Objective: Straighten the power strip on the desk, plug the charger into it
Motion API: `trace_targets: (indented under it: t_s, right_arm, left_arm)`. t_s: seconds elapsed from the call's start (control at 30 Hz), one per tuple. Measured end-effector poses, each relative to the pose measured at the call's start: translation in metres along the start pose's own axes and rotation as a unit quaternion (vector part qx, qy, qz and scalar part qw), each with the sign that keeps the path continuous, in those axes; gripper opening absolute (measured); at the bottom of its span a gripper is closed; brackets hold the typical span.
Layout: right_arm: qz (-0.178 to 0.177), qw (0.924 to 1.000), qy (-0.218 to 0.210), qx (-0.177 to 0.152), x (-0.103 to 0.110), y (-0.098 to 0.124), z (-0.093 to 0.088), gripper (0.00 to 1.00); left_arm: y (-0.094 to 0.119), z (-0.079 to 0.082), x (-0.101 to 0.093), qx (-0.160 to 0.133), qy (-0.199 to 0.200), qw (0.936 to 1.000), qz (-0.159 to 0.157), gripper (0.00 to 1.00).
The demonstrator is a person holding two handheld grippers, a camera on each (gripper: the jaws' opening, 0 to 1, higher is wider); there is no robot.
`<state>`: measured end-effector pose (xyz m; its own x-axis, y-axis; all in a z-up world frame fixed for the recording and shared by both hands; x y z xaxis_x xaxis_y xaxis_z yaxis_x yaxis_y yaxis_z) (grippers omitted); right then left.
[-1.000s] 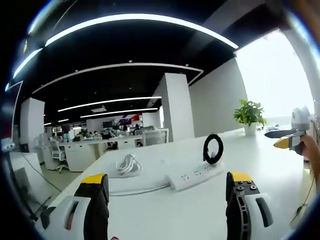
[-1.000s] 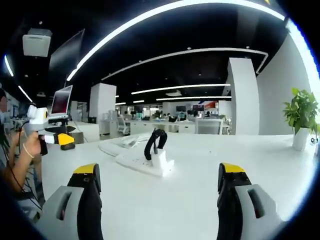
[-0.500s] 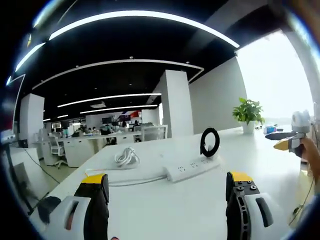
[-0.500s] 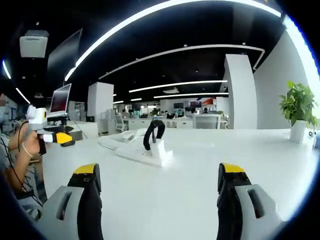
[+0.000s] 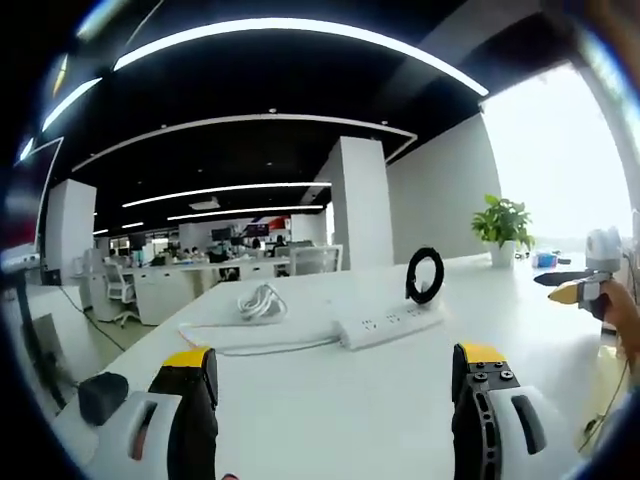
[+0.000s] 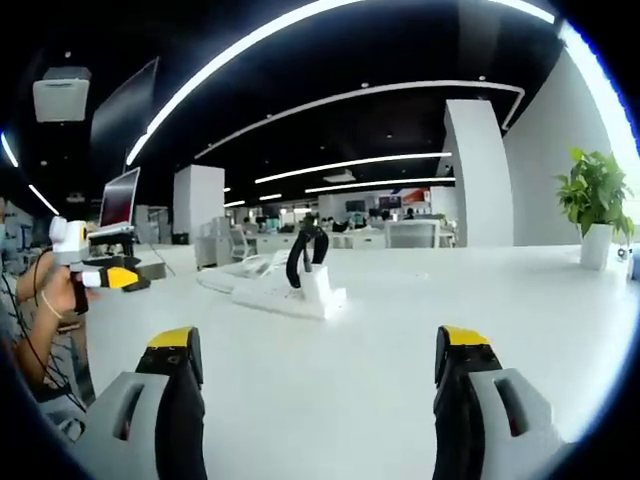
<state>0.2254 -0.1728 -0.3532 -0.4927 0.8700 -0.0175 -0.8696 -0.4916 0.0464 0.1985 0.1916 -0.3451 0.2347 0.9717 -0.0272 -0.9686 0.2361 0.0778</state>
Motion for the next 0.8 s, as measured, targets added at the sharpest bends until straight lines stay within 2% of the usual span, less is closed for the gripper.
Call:
trace_targets:
  t_s: [0.47, 0.8]
  right_arm:
    - [-0.002, 0.9998, -0.007, 0.017, 0.0, 0.001, -0.014, 0.95]
    - [-0.005, 0.9997, -0.01, 0.023, -0.002, 0.003, -0.019, 0.95]
  left_arm:
    - [0.002, -0.016, 0.0, 0.012, 0.018, 0.9998, 0.003, 0.99]
    - [0.003, -0.02, 0.0, 0.017, 0.02, 0.9997, 0.003, 0.99]
Point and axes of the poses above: the point that each gripper's makers call its tool centre point, and the gripper's own axes: y roughly backward along the fingers, x roughly to its left, z roughly out of its top, the point moved 3 cm from there along y, roughly backward along the fingers, and after that the axes turned 1 degree about y, right-handed, at the moved point
